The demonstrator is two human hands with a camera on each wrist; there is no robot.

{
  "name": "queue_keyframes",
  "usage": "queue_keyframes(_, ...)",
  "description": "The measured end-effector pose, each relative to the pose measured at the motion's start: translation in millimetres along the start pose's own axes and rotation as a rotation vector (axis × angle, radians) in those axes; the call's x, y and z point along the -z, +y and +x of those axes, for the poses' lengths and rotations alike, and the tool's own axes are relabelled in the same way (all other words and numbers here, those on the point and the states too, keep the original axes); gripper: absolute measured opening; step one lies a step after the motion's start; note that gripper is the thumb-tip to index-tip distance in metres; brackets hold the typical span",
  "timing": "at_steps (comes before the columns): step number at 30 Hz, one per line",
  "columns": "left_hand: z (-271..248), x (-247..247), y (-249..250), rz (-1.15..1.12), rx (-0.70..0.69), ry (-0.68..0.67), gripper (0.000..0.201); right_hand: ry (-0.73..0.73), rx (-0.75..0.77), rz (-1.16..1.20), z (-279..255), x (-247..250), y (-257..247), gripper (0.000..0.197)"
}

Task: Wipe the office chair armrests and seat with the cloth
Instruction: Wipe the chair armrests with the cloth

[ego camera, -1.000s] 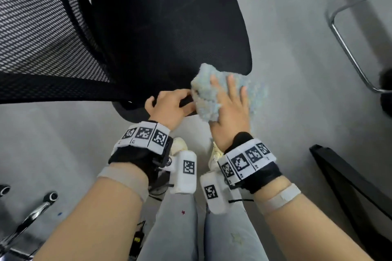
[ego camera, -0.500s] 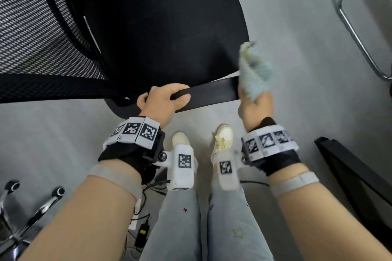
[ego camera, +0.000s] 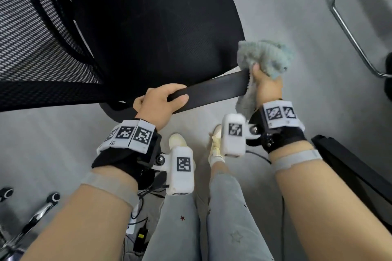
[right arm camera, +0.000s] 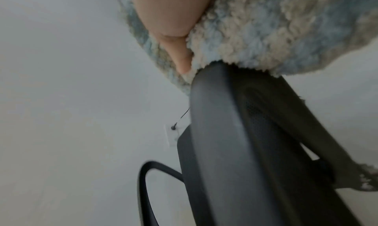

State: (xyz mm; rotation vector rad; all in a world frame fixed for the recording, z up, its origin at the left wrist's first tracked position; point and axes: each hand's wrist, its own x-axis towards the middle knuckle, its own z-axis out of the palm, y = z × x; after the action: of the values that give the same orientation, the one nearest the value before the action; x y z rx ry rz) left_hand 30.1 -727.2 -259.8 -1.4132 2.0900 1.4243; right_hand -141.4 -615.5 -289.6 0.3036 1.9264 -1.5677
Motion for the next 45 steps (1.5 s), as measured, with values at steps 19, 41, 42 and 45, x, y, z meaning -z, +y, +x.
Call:
queue_keyframes(19, -7, 25, -35, -0.179, -0.051, -0.069, 0.032, -0.155, 0.489, -1.066, -2, -15, -21, 0.035)
queue_keyframes(41, -1, 25, -6, -0.549, 0.262, -0.259, 0.096, -0.252, 0.856, -1.121, -73, -29, 45, 0.064)
queue_keyframes(42, -2, 28, -5, -0.534, 0.250, -0.284, 0.098, -0.346, 0.911, -1.183, -85, -38, 52, 0.053)
queue_keyframes(45, -4, 37, 4, -0.589, 0.269, -0.334, 0.091, -0.564, 0.961, -1.289, -109, -55, 73, 0.033)
